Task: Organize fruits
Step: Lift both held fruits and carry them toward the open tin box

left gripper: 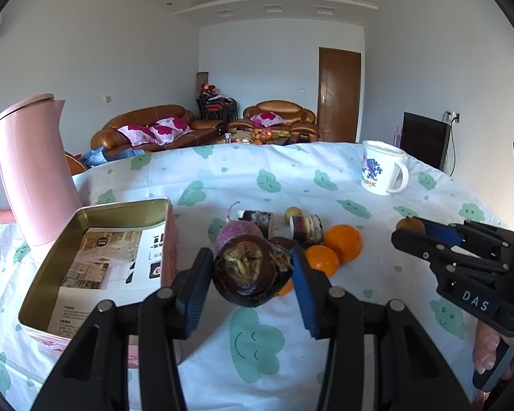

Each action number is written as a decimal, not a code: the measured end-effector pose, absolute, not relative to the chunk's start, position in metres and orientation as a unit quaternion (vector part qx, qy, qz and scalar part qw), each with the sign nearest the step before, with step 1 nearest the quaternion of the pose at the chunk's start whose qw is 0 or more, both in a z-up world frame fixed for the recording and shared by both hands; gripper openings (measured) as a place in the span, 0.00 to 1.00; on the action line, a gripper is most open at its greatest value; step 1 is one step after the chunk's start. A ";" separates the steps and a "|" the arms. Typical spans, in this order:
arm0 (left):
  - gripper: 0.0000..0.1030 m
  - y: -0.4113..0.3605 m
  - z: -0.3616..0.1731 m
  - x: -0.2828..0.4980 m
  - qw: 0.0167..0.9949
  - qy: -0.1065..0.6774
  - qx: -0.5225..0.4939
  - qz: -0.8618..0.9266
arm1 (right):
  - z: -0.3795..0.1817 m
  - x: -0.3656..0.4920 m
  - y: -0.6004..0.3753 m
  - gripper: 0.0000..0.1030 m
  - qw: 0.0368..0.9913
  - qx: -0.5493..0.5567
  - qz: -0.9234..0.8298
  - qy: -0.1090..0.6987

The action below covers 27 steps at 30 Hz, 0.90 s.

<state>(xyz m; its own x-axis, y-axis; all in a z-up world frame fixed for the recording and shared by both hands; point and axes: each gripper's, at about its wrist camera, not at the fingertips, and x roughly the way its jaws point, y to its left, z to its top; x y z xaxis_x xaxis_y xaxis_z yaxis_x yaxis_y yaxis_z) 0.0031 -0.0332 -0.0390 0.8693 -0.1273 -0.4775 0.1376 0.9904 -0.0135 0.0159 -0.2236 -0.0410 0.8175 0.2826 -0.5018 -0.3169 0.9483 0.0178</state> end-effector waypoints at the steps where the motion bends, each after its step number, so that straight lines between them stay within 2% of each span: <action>1: 0.46 -0.033 -0.039 0.003 0.967 0.245 0.010 -0.068 | -0.041 0.015 -0.224 0.27 0.953 -0.033 0.157 0.257; 27: 0.46 -0.033 -0.033 -0.011 0.976 0.208 0.015 -0.057 | -0.033 0.000 -0.230 0.27 0.965 -0.024 0.158 0.206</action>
<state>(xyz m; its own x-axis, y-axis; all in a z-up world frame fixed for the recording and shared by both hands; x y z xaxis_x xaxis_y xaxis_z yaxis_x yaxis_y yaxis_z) -0.0109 -0.0331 -0.0333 0.9073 -0.1050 -0.4071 0.1174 0.9931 0.0056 0.0000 -0.2302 -0.0328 0.8651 0.2958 -0.4050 -0.3152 0.9488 0.0198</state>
